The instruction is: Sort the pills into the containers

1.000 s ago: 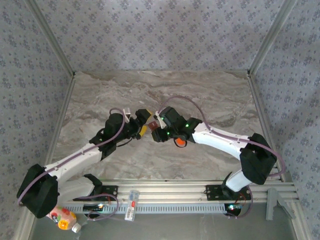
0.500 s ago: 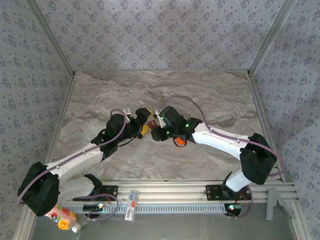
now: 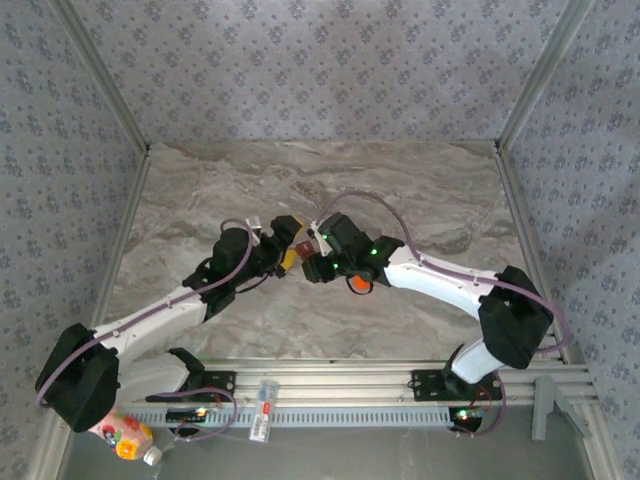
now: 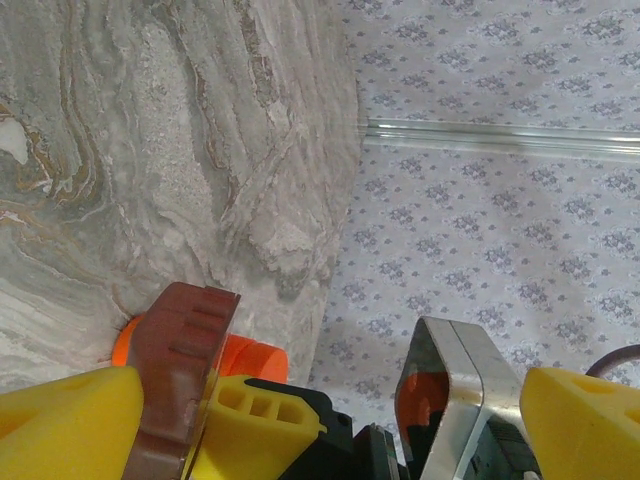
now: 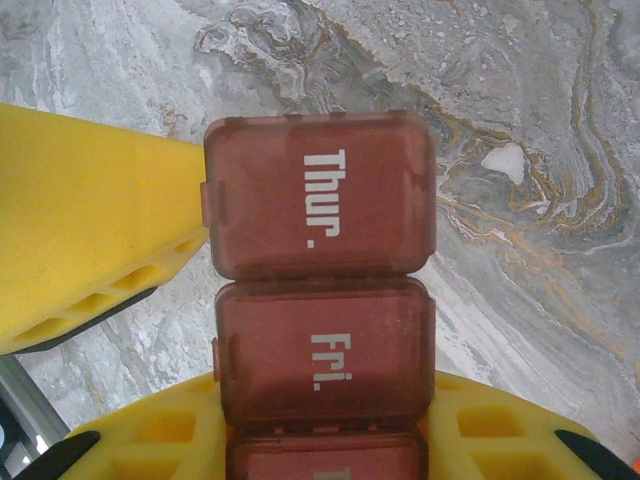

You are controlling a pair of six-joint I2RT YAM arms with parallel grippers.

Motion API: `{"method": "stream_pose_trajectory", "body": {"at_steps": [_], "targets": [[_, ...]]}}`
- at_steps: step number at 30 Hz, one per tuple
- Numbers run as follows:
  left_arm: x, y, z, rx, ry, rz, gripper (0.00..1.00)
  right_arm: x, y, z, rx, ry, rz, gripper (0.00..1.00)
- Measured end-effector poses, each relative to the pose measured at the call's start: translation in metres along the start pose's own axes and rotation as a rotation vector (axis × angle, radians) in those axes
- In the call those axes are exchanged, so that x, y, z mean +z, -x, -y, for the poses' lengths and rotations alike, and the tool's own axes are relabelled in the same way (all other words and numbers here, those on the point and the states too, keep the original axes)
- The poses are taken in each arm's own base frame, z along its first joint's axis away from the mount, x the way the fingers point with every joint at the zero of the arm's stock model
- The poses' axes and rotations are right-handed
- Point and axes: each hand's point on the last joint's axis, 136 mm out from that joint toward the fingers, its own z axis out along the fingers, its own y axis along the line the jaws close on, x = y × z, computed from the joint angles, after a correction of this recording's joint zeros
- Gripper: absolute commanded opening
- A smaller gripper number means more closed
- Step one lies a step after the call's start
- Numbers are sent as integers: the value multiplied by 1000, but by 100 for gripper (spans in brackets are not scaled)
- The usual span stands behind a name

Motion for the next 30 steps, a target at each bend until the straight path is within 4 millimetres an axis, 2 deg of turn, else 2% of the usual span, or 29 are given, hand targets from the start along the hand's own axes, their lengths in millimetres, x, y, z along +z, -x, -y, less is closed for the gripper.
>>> {"method": "stream_pose_trajectory", "body": {"at_steps": [13,24,30], "targets": [[1,-4,3,3,-6,-9,97,8,-5,3,3,-10,-23,29],[0,-4,34,22,-53,-5,97,15,-12,6,-3,-30,-44,27],[-9,0,26,36,-10,28,94,13,-13,9,-2,-45,-42,27]]}}
